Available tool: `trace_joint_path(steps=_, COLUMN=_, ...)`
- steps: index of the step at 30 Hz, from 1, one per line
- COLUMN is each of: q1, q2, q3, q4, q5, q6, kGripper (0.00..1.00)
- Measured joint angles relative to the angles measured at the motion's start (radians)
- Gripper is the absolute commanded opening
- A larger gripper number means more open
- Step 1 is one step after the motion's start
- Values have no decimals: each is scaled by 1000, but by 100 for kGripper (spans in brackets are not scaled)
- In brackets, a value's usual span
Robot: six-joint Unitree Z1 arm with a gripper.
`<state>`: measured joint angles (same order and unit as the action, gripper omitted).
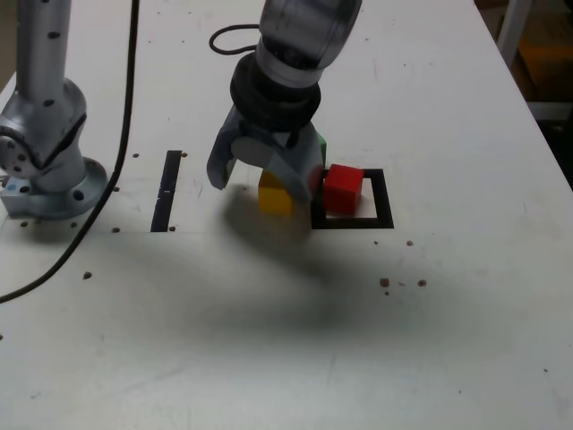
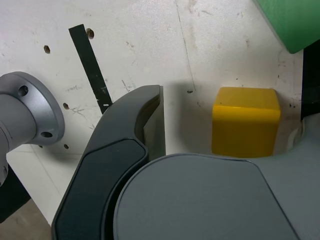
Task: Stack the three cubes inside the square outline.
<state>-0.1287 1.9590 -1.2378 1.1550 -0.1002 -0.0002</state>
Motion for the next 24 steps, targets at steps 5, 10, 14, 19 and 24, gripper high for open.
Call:
trace_joint_path(steps=5, q1=3, q2=14, q3=-4, q4=-5, q5=-1, q6=5, kGripper=92)
trace_joint_path(steps=10, q1=9, q2=14, q3=13, q4=-17, q5=-17, q6=13, kGripper=86)
trace_joint_path(steps=14, q1=11, q2=15, q3=19, q4=-25, q5=-29, q6=15, kGripper=73)
trace_joint_path(steps=19, q1=19, q2=19, q3=20, q4=-13, q5=-39, q6=16, kGripper=55)
trace_joint_path(steps=24, q1=25, q2=19, q3=18, q4=-9, q5=-42, q6=20, kGripper=46)
